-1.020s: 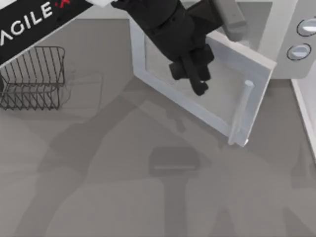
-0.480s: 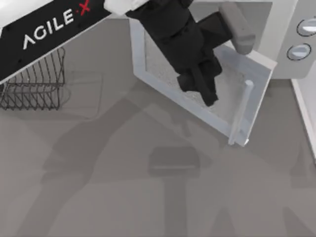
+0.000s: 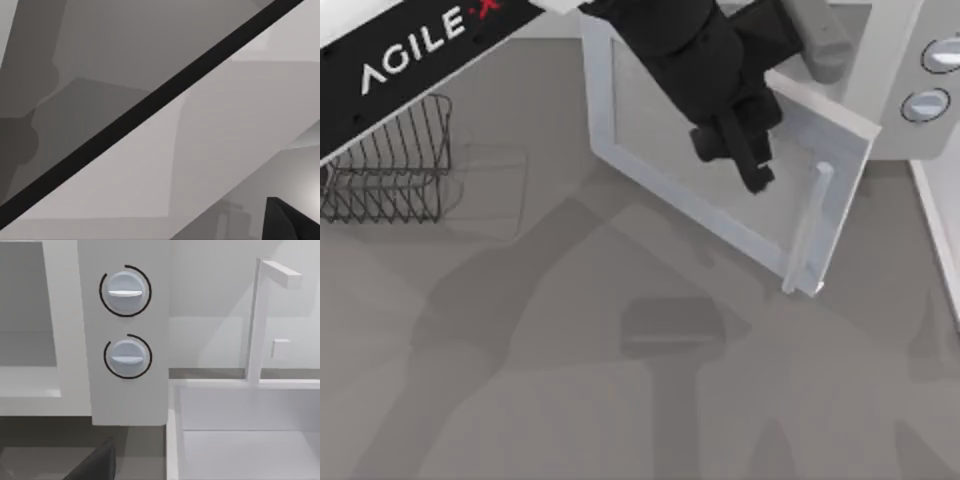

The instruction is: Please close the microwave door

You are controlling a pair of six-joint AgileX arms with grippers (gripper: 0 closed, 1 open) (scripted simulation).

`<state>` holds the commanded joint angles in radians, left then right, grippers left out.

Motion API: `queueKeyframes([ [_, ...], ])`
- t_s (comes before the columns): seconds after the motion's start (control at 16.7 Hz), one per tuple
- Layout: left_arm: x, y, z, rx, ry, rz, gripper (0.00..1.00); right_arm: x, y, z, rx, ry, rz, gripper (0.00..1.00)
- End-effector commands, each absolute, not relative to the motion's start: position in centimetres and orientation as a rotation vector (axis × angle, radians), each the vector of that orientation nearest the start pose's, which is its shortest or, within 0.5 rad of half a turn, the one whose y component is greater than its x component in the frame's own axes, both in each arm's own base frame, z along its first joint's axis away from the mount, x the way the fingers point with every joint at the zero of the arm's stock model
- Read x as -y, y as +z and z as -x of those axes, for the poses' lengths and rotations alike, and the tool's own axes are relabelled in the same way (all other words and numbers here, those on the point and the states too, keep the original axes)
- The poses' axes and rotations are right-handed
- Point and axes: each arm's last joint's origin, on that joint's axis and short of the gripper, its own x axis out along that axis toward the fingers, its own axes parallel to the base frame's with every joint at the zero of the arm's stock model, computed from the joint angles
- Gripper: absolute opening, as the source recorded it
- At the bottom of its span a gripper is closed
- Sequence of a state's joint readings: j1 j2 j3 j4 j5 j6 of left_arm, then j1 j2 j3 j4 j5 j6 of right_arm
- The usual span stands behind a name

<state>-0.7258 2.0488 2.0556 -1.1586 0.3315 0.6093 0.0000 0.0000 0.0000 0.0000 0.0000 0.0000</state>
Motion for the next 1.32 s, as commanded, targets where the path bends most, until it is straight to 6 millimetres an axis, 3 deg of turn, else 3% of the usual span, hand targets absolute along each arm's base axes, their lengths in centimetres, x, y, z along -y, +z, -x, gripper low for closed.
queueKeyframes([
  [0.42,30.6,28.7,-31.5,-0.965,-1.276,-0.724,0.0,0.1,16.0,-10.6,0.0,0.0,0.0,1.0],
  [0.72,30.9,30.7,-32.0,-0.869,-1.263,-0.715,0.0,0.1,16.0,-10.6,0.0,0.0,0.0,1.0],
  [1.02,30.8,30.7,-32.0,-0.872,-1.264,-0.714,0.0,0.1,16.0,-10.6,0.0,0.0,0.0,1.0],
  [1.32,32.6,28.5,-31.2,-0.976,-1.317,-0.726,0.0,0.1,16.0,-10.6,0.0,0.0,0.0,1.0],
])
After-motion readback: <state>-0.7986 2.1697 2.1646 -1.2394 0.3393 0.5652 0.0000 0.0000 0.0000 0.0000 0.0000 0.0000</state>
